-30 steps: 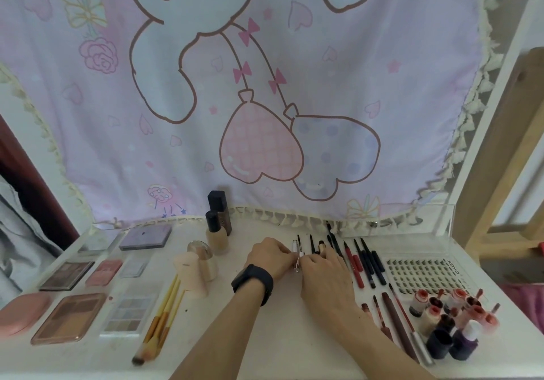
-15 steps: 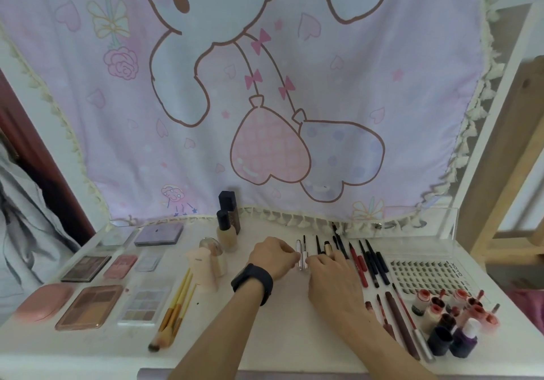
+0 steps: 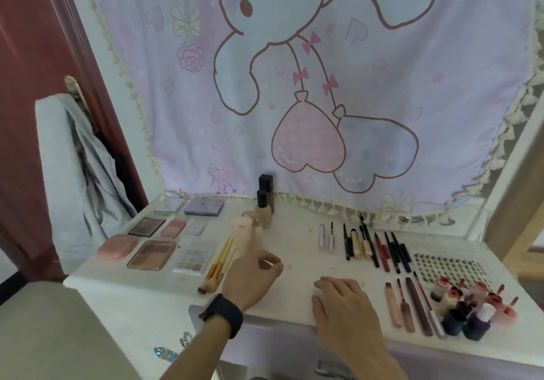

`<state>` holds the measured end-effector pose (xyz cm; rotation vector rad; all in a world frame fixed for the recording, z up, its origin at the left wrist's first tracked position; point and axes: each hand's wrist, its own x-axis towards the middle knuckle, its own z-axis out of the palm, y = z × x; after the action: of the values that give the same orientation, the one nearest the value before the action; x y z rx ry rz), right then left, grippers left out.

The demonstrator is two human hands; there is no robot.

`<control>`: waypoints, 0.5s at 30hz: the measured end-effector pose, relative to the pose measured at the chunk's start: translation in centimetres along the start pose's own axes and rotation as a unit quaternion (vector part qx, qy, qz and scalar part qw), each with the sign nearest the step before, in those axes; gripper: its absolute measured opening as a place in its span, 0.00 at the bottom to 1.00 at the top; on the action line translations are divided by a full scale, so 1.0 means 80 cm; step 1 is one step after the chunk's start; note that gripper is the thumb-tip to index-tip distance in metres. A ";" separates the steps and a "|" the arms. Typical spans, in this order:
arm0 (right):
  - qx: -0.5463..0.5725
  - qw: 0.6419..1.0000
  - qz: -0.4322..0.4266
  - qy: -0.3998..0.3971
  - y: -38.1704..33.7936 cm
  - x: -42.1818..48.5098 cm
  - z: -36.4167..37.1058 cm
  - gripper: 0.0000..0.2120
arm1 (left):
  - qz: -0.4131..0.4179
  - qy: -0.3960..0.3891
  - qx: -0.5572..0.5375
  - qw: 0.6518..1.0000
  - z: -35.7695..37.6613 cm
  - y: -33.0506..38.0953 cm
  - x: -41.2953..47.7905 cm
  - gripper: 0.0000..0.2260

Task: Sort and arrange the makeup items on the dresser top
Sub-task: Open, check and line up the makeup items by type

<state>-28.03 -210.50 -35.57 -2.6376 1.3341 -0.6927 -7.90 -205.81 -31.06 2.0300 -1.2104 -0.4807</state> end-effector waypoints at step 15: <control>-0.001 0.997 -0.051 0.059 0.003 -0.028 0.030 0.22 | -0.071 0.203 0.053 0.975 -0.015 -0.033 0.022 0.32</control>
<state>-28.26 -209.14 -38.55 -2.7201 1.2340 -0.8730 -4.69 -206.05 -32.08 2.1791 -0.8612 -0.0572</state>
